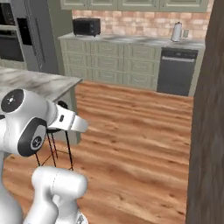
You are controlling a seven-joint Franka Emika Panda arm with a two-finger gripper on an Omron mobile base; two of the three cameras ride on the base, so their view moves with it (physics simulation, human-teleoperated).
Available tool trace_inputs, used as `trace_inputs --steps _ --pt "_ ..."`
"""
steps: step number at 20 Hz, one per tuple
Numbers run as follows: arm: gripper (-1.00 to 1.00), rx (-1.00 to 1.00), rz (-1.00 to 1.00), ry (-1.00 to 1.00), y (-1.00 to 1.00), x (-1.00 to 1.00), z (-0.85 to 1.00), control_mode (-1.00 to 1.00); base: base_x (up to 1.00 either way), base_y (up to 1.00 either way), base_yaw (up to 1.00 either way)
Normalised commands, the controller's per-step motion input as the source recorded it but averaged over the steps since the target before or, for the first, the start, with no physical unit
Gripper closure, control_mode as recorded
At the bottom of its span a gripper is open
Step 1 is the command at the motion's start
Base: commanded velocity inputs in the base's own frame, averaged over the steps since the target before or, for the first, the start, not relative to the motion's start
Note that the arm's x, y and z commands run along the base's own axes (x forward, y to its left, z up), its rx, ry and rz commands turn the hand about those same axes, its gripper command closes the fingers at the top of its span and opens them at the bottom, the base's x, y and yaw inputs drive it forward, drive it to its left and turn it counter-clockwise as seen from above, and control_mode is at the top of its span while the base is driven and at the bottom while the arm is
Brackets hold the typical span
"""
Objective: Take the cheese, chicken drumstick, and garlic from the fridge and place them on the plate on the dining counter to create an appetizer plate.
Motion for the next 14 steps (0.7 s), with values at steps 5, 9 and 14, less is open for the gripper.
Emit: trace_inputs --steps 5,9,14 --pt "-1.0 0.0 0.0 0.0 0.0 0.0 0.0 1.0 1.0 0.26 -0.46" --pt "-1.0 0.0 0.0 0.0 0.0 0.0 0.0 1.0 1.0 0.69 -0.04" --pt "-1.0 0.0 0.0 0.0 0.0 0.0 0.0 1.0 1.0 -0.06 0.27"
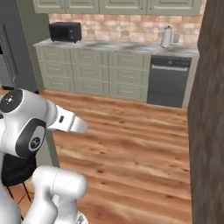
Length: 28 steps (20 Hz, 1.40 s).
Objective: Take the cheese, chicken drumstick, and garlic from the fridge and place them on the plate on the dining counter to create an appetizer plate.
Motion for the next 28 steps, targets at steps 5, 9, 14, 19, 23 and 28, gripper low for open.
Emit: trace_inputs --steps 5,9,14,19,23,28 --pt "-1.0 0.0 0.0 0.0 0.0 0.0 0.0 1.0 1.0 -0.72 0.38" --pt "-1.0 0.0 0.0 0.0 0.0 0.0 0.0 1.0 1.0 -0.61 0.34" --pt "-1.0 0.0 0.0 0.0 0.0 0.0 0.0 1.0 1.0 -0.6 0.37" --pt "-1.0 0.0 0.0 0.0 0.0 0.0 0.0 1.0 1.0 -0.52 0.33" --pt "-1.0 0.0 0.0 0.0 0.0 0.0 0.0 1.0 1.0 -0.44 0.27" --pt "-1.0 0.0 0.0 0.0 0.0 0.0 0.0 1.0 1.0 -0.41 0.28"
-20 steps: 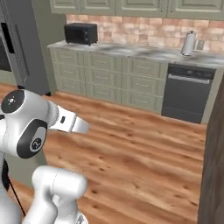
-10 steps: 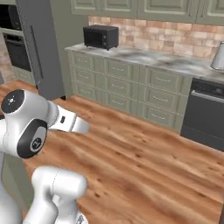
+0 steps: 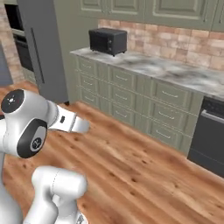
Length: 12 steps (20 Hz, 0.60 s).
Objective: Take the cheese, chicken drumstick, and garlic from the fridge and place them on the plate on the dining counter to create an appetizer plate.
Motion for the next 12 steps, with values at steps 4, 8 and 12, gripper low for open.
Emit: trace_inputs --steps 4,8,12 --pt "-1.0 0.0 0.0 0.0 0.0 0.0 0.0 1.0 1.0 -0.07 0.22" --pt "-1.0 0.0 0.0 0.0 0.0 0.0 0.0 1.0 1.0 -0.01 0.28" --pt "-1.0 0.0 0.0 0.0 0.0 0.0 0.0 1.0 0.96 0.13 0.59"
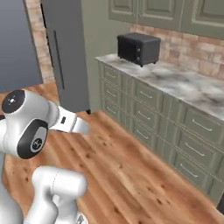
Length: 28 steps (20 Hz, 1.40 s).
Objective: Take the cheese, chicken drumstick, and garlic from the fridge and place them on the plate on the dining counter to create an appetizer plate.
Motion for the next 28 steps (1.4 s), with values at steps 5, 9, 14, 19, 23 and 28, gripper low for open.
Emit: trace_inputs --steps 5,9,14,19,23,28 --pt "-1.0 0.0 0.0 0.0 0.0 0.0 0.0 1.0 0.7 0.04 0.89" --pt "-1.0 0.0 0.0 0.0 0.0 0.0 0.0 1.0 0.89 0.04 0.82" --pt "-1.0 0.0 0.0 0.0 0.0 0.0 0.0 1.0 1.0 0.12 0.49" --pt "-1.0 0.0 0.0 0.0 0.0 0.0 0.0 1.0 1.0 0.01 0.29" --pt "-1.0 0.0 0.0 0.0 0.0 0.0 0.0 1.0 1.0 -0.01 0.18" --pt "-1.0 0.0 0.0 0.0 0.0 0.0 0.0 1.0 1.0 -0.01 -0.04"
